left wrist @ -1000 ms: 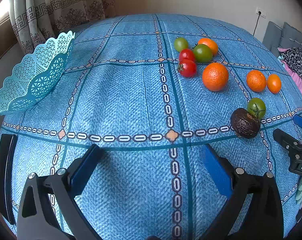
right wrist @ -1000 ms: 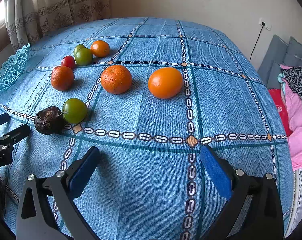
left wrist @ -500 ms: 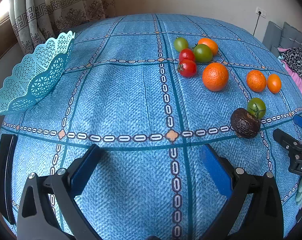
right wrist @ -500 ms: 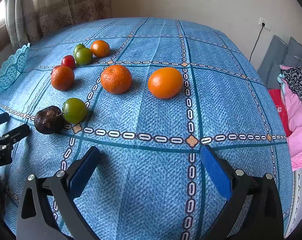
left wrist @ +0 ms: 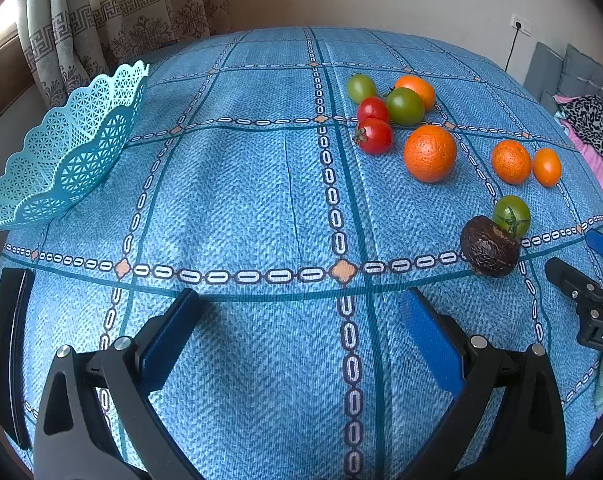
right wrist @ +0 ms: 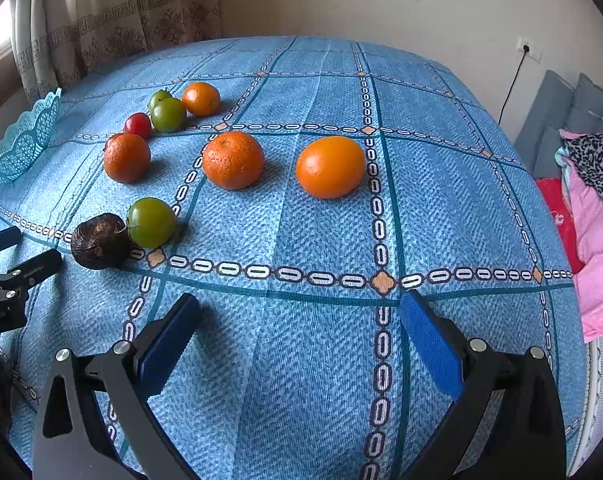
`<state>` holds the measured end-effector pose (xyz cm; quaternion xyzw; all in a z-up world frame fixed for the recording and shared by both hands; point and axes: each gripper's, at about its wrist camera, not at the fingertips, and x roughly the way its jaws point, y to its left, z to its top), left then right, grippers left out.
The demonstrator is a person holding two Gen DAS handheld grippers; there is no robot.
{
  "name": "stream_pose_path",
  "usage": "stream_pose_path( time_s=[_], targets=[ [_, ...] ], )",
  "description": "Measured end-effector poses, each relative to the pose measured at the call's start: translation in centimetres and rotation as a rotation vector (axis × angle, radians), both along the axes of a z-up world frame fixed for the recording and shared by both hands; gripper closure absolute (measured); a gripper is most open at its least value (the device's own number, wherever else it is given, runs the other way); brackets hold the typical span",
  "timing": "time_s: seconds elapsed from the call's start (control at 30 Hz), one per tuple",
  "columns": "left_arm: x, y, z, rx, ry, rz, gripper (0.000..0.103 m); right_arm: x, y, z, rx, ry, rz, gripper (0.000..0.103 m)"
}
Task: Organize fruits
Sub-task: 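Grasp the dark brown fruit with the left tool while the right tool grasps the large orange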
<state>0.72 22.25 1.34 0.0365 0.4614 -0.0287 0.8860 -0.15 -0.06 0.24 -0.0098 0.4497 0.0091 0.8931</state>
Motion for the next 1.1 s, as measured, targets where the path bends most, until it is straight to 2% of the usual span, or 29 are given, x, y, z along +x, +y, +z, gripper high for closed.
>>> stream_pose_path(
  time_s=[0.13,0.37,0.5,0.67,0.73,0.8,0.87,0.93,1.1],
  targets=[
    [-0.4,-0.5,0.4,-0.025,-0.012,-0.085,0.002,0.0,-0.1,0.0,-0.005,0.005,0.004,0.005],
    [-1.6,-3.5,1.6,0.048,-0.096,-0.222,0.002,-0.1,0.1,-0.1,-0.024,0.008,0.017,0.005],
    [-1.8,-5.5,1.7,0.067,-0.102,-0.288,0.002,-0.2,-0.2,0.1,0.001,0.006,0.02,0.005],
    [-1.3,-7.4,1.6,0.067,-0.09,-0.348,0.002,-0.5,-1.8,1.1,0.039,-0.041,-0.022,0.007],
    [-0.6,-8.0,1.5,0.049,-0.078,-0.376,0.01,-0.4,-2.6,1.5,0.051,-0.058,-0.042,0.01],
    [0.3,-8.8,1.1,0.024,-0.054,-0.399,0.019,-0.2,-3.2,1.7,0.07,-0.065,-0.051,0.018],
    [0.7,-9.0,0.6,-0.004,-0.022,-0.413,0.028,0.1,-3.5,1.8,0.081,-0.068,-0.054,0.02],
    [1.1,-9.2,0.5,-0.028,-0.021,-0.417,0.03,0.4,-3.8,1.9,0.082,-0.072,-0.051,0.022],
    [1.5,-9.4,0.3,-0.051,-0.033,-0.421,0.052,2.0,-3.5,2.2,0.093,-0.077,-0.032,0.025]
  ],
)
